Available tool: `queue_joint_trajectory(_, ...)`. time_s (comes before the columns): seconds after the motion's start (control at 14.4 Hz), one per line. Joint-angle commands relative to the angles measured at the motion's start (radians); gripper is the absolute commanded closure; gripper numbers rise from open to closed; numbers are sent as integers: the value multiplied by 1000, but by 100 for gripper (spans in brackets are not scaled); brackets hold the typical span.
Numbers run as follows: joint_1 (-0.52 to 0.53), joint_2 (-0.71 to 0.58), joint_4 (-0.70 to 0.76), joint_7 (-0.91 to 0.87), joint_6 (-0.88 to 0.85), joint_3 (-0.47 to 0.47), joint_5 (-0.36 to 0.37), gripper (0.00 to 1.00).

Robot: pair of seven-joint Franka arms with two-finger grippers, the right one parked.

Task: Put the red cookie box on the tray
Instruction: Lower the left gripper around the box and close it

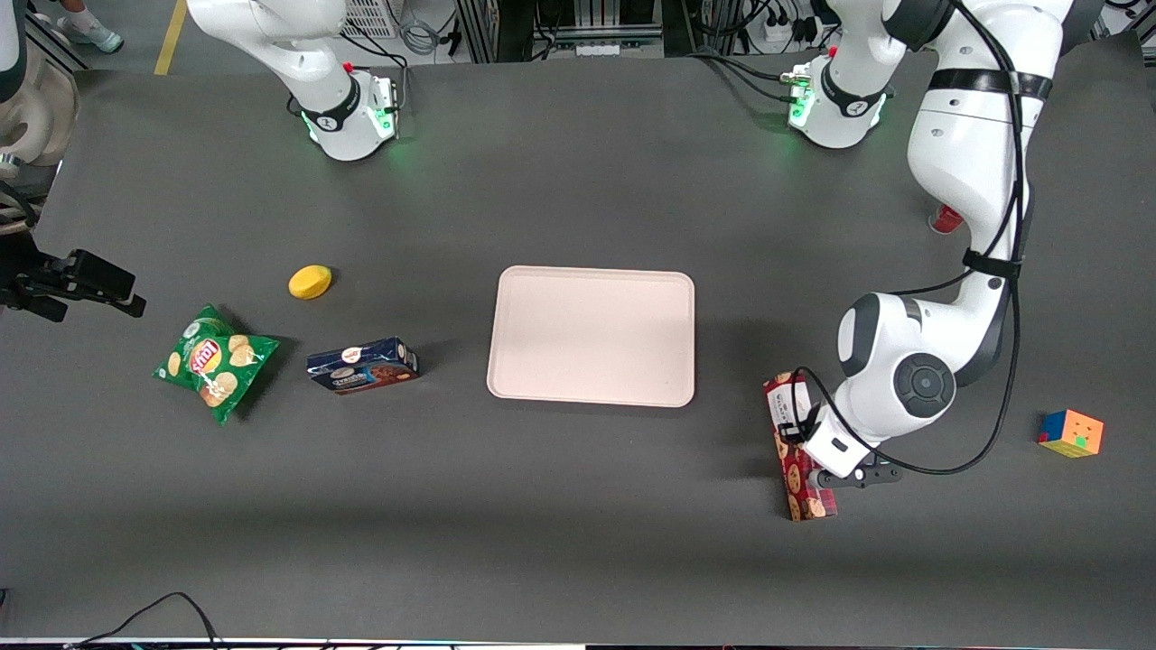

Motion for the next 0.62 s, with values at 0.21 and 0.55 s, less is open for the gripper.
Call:
queue_joint_trajectory(0.21, -40, -67, 111, -8, -209, 11, 1, 90)
queue_joint_trajectory(0.55, -145, -164, 99, -87, -333, -1, -6, 85)
